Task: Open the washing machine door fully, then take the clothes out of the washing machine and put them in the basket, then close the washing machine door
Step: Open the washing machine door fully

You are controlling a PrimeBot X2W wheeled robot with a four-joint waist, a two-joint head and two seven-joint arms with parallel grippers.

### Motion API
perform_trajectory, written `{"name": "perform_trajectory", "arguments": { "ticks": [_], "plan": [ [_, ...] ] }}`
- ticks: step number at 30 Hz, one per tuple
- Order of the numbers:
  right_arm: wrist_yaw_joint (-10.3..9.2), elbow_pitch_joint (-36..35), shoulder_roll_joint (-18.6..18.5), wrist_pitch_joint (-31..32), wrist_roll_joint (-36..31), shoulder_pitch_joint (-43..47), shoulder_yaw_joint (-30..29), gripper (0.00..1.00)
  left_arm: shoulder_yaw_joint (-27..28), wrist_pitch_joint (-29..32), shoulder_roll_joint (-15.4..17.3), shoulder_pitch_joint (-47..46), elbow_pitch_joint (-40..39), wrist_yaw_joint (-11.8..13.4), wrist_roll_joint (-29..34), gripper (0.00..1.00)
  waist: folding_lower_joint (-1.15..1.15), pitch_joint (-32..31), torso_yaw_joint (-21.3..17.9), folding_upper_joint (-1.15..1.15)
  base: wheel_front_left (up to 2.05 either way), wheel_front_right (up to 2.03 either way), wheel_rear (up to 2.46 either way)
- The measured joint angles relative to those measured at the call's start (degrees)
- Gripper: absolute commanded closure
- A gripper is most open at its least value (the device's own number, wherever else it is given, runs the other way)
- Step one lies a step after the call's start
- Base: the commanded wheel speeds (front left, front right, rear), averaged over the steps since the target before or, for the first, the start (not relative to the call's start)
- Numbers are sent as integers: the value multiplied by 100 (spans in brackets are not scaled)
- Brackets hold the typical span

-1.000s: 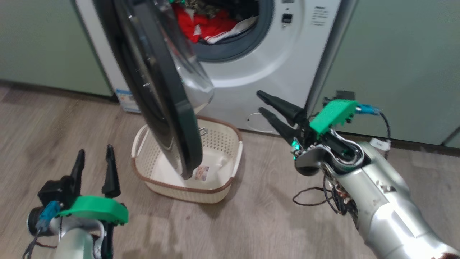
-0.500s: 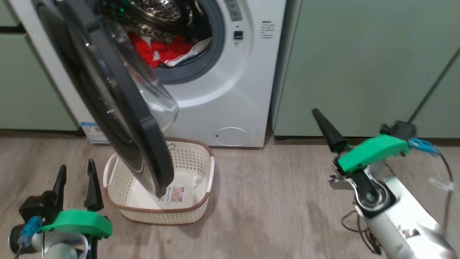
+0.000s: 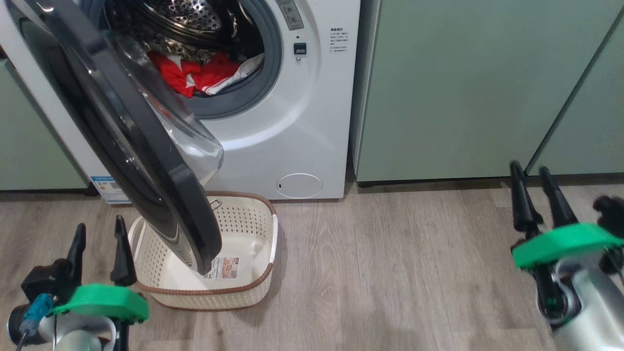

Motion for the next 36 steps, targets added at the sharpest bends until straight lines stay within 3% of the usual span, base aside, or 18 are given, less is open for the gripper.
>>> {"name": "perform_trajectory", "arguments": {
  "ticks": [6,11,33,35,36],
  "plan": [
    [1,-725,633,-1,-2006,1002,-1049,0,-12,0,0,1,38,0,0,0,0,-12,13,0,0,0,0],
    [1,-839,868,-1,-2799,1506,-1396,0,-44,0,0,1,105,0,0,0,0,-31,37,0,0,0,0],
    [1,-730,982,-1,-3255,1639,-1285,0,-268,0,63,13,374,-1,-10,2,0,-28,123,0,0,0,0],
    [1,-709,982,-1,-3255,1638,-1277,0,-250,0,58,13,414,-2,-58,98,0,-30,130,0,0,0,0],
    [1,-701,982,-1,-3255,1638,-1273,0,-207,0,46,13,433,-20,-127,100,0,-32,133,0,0,0,0]
  ]
}}
